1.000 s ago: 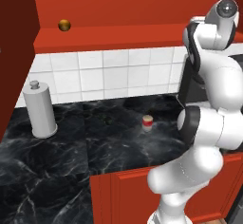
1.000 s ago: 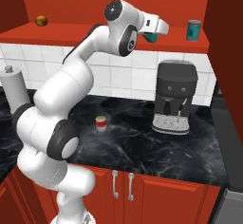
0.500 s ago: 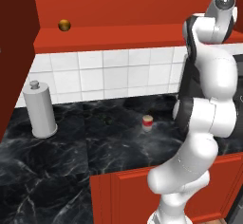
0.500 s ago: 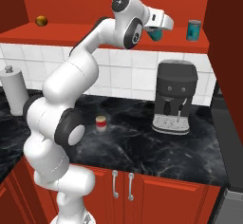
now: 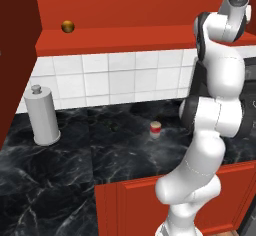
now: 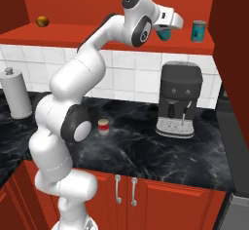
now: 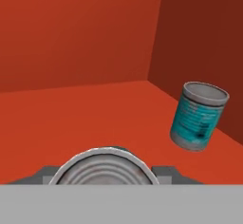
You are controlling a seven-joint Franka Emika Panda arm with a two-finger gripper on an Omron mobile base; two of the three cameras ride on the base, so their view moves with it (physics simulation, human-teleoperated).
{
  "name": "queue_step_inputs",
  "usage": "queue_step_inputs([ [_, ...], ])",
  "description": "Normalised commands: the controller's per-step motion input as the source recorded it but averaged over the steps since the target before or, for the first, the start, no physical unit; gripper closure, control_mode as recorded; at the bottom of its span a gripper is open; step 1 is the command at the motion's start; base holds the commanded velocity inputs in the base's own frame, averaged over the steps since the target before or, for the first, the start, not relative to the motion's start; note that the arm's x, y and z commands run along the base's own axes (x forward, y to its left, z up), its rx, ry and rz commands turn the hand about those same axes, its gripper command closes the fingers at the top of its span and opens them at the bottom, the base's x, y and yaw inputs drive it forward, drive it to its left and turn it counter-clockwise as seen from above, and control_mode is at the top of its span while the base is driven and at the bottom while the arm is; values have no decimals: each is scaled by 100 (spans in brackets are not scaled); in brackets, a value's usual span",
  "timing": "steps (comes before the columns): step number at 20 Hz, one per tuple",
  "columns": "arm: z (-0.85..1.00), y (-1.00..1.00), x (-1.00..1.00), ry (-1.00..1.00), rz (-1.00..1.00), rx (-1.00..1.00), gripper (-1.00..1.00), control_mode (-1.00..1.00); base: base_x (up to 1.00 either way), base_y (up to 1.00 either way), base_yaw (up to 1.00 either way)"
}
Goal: Pick the cans from the counter and place them in their designated side in the cabinet.
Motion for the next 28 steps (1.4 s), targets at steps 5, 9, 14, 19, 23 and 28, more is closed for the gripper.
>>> queue_step_inputs([
  [5, 0, -15, 16, 2, 0, 0, 100, -100, 0, 0, 0],
  [9, 0, -17, 16, 3, 0, 0, 100, -100, 0, 0, 0],
  [14, 0, -17, 17, 3, 0, 1, 100, -100, 0, 0, 0],
  [19, 0, -16, 19, 5, 0, 2, 100, -100, 0, 0, 0],
  [23, 0, -9, 20, 7, 0, 2, 100, -100, 0, 0, 0],
  [28, 0, -8, 19, 8, 0, 3, 100, -100, 0, 0, 0],
])
